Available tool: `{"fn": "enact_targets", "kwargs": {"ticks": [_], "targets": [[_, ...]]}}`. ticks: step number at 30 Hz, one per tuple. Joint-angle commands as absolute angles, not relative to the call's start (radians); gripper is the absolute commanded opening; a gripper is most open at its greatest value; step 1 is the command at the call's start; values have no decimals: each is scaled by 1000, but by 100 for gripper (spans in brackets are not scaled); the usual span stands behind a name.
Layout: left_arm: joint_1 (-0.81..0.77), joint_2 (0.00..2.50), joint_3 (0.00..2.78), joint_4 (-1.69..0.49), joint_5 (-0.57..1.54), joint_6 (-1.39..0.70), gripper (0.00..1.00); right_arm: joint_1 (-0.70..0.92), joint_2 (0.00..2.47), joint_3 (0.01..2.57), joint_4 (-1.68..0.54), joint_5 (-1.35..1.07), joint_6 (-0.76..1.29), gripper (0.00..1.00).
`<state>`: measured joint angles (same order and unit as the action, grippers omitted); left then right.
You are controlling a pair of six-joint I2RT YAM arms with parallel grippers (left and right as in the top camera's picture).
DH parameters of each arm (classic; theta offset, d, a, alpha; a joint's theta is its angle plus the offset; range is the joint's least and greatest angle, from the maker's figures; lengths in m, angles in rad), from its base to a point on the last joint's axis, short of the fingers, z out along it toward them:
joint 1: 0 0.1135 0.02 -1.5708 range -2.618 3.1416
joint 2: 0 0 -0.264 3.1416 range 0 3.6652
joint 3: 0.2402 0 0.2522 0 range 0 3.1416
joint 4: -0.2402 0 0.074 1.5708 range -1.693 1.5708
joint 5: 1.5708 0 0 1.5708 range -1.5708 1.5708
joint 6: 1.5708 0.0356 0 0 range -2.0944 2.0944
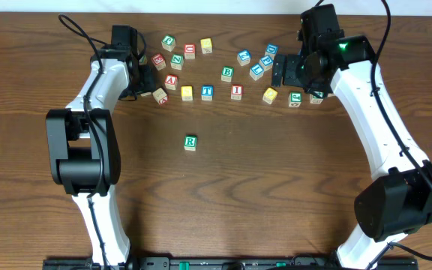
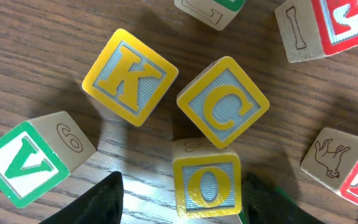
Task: Spell out ROBOT
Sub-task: 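Align and close the left gripper on the yellow O block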
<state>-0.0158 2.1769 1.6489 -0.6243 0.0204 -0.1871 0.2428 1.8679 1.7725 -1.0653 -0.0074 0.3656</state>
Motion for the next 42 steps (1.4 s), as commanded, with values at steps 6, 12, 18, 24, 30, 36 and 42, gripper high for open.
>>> {"fn": "enact_targets", "kwargs": {"ticks": [6,12,18,24,30,36,42], "targets": [[-13,2178,1640,-624,15,-197,53,250,1877,1779,-1067,-2,373,99],[-13,2178,1640,-637,15,-197,51,250,1877,1779,-1067,-2,373,99],[-12,2178,1640,-643,15,-197,47,250,1877,1779,-1067,-2,373,99],[-13,2178,1640,-642,15,-197,46,250,1877,1779,-1067,-2,373,99],[-12,2190,1640,-630,15,-197,47,250,1877,1779,-1067,-2,373,99],[-13,2219,1640,-619,15,-197,47,250,1877,1779,-1067,-2,373,99],[-12,2222,1640,-608,15,-197,47,250,1877,1779,-1067,-2,373,99]]}}
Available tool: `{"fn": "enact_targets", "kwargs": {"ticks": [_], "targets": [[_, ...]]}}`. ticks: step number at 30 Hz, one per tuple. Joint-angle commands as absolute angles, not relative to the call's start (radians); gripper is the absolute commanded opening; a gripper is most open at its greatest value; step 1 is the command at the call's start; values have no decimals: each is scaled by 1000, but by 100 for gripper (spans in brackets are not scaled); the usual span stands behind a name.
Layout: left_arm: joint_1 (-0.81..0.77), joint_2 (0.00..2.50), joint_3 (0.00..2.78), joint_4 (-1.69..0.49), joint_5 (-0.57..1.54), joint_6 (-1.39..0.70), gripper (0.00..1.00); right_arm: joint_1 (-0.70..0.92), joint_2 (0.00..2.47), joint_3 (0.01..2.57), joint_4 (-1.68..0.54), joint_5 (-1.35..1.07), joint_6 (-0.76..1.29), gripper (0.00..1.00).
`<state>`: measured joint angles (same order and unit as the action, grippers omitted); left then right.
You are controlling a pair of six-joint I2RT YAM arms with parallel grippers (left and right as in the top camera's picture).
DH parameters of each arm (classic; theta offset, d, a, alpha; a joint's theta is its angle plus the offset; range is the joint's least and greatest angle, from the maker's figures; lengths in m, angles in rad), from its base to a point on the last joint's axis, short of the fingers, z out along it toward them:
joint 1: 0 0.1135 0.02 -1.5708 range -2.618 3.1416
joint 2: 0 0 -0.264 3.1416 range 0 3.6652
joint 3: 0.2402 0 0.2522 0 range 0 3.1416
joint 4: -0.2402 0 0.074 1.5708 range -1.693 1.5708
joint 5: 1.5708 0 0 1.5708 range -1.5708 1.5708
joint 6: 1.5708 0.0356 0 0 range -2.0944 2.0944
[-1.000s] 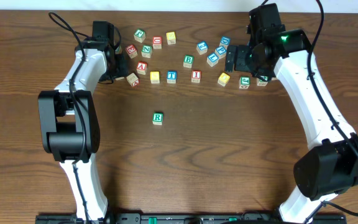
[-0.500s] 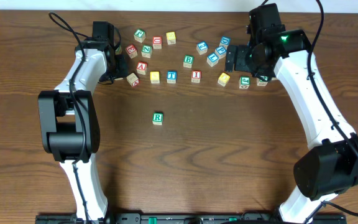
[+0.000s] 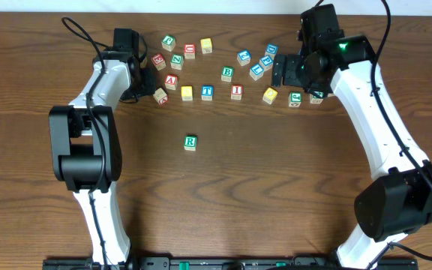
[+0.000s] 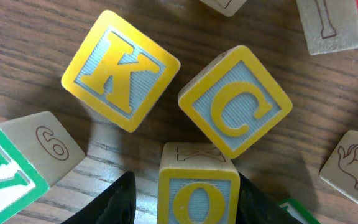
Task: Spell out ROBOT
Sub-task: 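Align and close the left gripper on the yellow O block, then lift the O block and carry it toward the R block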
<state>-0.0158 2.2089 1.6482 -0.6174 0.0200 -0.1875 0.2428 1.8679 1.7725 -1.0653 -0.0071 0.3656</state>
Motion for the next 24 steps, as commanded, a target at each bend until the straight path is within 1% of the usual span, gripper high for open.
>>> {"fn": "enact_targets", "kwargs": {"ticks": [1,3,4,5,10,18,24], "targets": [[-12,2222,1640,-607,15,-197,47,250,1877,1779,-1067,-2,373,99],[-12,2222,1640,-607,15,-197,46,250,1877,1779,-1067,-2,373,99],[-12,2222,1640,-607,15,-197,40,250,1877,1779,-1067,-2,373,99],[-12,2222,1640,-607,15,-197,38,250,1877,1779,-1067,-2,373,99],[-12,2222,1640,-607,15,-197,35,250,1877,1779,-1067,-2,373,99],[-12,2218,1640,-612,15,-197,34,250,1877,1779,-1067,-2,373,99],[-12,2169,1642,-638,15,-196,34,250,1877,1779,-1067,-2,373,99]]}}
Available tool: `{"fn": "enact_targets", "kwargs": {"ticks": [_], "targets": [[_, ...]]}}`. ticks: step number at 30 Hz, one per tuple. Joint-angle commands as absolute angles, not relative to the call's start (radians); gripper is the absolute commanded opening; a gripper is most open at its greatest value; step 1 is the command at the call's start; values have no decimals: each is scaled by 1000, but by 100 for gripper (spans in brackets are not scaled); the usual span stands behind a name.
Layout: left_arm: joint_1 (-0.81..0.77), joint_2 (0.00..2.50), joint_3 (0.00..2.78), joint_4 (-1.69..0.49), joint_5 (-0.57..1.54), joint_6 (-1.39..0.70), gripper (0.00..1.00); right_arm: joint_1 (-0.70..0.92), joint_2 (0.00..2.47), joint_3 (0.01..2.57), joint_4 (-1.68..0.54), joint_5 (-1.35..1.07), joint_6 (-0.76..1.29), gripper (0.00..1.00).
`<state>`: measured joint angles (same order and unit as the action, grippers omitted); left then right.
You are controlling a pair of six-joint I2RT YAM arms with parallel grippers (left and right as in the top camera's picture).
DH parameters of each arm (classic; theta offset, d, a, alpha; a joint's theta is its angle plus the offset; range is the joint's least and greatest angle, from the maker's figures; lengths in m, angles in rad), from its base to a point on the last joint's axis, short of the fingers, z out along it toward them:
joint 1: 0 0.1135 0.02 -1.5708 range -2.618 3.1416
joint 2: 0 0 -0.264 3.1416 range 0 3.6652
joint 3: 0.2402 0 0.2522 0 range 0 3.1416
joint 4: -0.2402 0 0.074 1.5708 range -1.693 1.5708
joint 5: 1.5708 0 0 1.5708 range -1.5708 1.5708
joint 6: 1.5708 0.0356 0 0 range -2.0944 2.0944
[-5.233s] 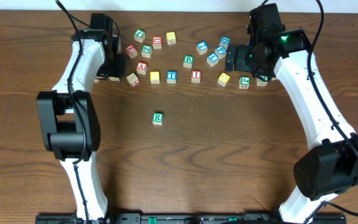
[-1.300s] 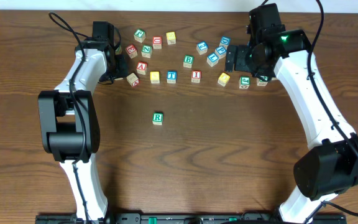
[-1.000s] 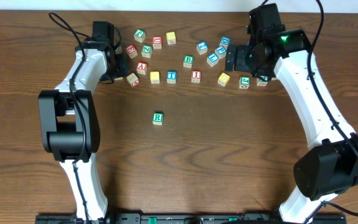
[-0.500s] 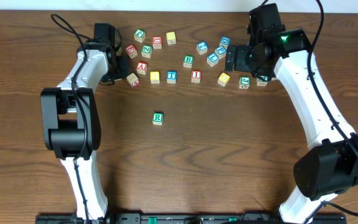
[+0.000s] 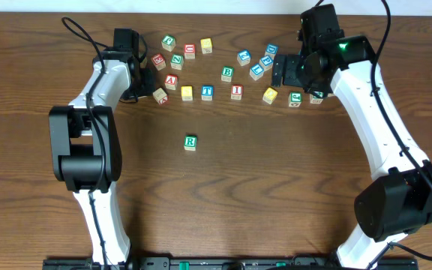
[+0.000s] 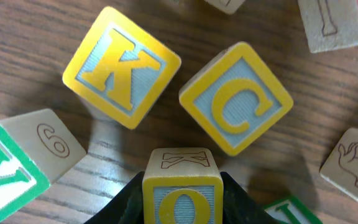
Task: Spell out ROBOT
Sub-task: 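Lift the O block and carry it toward the R block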
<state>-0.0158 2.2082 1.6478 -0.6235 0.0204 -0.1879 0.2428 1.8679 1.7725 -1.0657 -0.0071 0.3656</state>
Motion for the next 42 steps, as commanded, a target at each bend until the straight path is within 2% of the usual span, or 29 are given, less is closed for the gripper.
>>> {"fn": "enact_targets", "kwargs": {"ticks": [1,14,28,38,42], "targets": [[-12,2149,1643,-646,15,-196,34,250,1877,1779,-1067,-2,373,99],[-71,1909,1645,-796,15,-197,32,250,1877,1779,-1067,-2,373,99],[-348,1880,1640,-1047,15,-317,31,250,1877,1779,-1067,-2,373,99],[-447,1882,1525,-1036,22,-378,31,250,1877,1779,-1067,-2,373,99],[-451,1882,1480,-986,91,-376,31,250,1877,1779,-1067,-2,373,99]]}}
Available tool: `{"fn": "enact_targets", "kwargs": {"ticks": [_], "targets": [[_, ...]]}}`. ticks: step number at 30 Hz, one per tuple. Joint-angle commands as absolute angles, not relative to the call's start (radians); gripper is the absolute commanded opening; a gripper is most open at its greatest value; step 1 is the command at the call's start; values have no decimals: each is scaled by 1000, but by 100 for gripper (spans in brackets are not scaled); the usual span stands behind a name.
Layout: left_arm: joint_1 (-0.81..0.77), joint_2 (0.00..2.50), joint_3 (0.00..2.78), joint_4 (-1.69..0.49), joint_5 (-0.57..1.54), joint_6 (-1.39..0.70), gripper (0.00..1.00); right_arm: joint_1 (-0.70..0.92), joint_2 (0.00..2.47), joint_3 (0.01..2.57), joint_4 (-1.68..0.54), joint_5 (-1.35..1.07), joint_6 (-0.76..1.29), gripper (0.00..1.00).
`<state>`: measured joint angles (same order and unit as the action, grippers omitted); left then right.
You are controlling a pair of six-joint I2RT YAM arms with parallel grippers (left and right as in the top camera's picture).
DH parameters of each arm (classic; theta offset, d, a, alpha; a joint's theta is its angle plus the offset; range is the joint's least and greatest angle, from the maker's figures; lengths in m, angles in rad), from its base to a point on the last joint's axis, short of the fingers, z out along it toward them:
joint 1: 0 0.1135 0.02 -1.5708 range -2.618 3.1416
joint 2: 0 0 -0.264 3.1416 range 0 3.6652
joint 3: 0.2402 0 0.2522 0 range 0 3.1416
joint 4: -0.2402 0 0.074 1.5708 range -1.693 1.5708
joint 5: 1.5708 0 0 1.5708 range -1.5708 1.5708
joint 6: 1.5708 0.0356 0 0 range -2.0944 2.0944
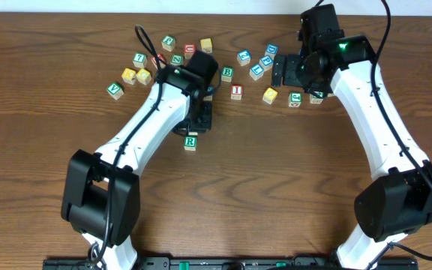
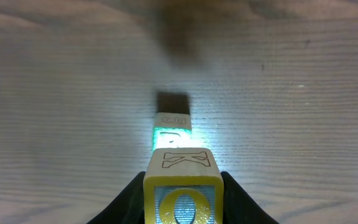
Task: Spell out ROBOT
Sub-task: 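Lift the O block and carry it toward the R block, then lower the O block onto the table right of the R block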
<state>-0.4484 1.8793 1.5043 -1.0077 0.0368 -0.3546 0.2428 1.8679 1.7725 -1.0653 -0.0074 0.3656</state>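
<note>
A yellow O block (image 2: 182,194) sits between the fingers of my left gripper (image 1: 202,118), which is shut on it; a K is drawn on the block's far side. Just beyond it on the wood lies the green R block (image 2: 173,132), washed out by glare. In the overhead view the R block (image 1: 190,142) lies just below and left of the left gripper. A green B block (image 1: 227,73) lies in the back row. My right gripper (image 1: 277,72) hovers open among the back right blocks, with nothing between its fingers.
Loose letter blocks are strewn along the back: a green V (image 1: 114,91), yellow blocks (image 1: 129,75) at the back left, a red I block (image 1: 236,91), and blue blocks (image 1: 244,57) near the right gripper. My left arm hides part of the row.
My left gripper, shut on the O block among the K and C blocks at the back left, has moved with it to the table's middle, just above the R block. The right arm is unchanged.
My left gripper was open with its fingers on either side of the O block, beside the K and C blocks. Then the fingers stood closer to it, then shut on it. Now the O block is held at the middle by the R block.
</note>
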Motion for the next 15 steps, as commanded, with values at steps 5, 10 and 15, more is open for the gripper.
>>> {"fn": "enact_targets", "kwargs": {"ticks": [5,10,15], "targets": [[-456,1882,1470,-949,128,-345,31,250,1877,1779,-1067,-2,373,99],[-479,1882,1450,-916,128,-329,31,250,1877,1779,-1067,-2,373,99],[-498,1882,1374,-854,128,-327,31,250,1877,1779,-1067,-2,373,99]]}}
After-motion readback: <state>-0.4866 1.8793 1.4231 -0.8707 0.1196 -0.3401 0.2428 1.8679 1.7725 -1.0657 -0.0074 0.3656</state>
